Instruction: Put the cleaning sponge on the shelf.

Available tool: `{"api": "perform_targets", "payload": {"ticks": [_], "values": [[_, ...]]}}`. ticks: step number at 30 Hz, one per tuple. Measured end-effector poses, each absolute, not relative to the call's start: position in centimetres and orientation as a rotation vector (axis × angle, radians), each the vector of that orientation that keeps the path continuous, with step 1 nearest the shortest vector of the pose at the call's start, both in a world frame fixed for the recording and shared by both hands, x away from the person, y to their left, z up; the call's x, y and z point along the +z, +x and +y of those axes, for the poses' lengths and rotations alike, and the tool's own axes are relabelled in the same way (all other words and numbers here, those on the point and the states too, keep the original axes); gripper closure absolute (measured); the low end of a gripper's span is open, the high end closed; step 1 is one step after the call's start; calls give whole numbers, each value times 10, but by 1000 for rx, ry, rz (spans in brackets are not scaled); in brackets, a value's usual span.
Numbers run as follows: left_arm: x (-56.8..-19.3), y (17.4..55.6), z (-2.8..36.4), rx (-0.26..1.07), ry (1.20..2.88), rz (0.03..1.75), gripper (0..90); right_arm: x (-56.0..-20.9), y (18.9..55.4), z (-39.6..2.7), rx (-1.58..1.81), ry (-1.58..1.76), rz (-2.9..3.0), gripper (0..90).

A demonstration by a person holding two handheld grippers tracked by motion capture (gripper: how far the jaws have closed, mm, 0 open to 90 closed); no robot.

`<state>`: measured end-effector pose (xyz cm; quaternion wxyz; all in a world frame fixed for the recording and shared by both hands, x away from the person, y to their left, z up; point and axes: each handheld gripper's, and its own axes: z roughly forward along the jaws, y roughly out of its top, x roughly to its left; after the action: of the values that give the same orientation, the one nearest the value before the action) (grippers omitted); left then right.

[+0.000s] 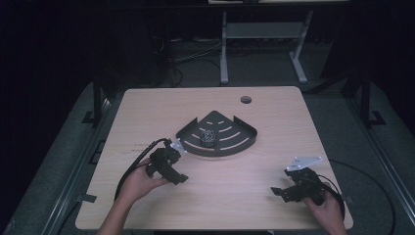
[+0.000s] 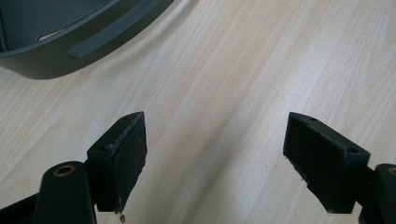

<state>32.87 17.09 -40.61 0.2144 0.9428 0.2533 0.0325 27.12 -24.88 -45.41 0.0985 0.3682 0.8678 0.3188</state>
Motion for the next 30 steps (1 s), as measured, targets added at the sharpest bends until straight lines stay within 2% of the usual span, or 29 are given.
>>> {"api": "perform_targets", "payload": {"ticks": [30], "values": [[-410, 296, 189, 105, 2596, 711, 205, -455, 271, -248, 934, 1092, 2569, 142]]}}
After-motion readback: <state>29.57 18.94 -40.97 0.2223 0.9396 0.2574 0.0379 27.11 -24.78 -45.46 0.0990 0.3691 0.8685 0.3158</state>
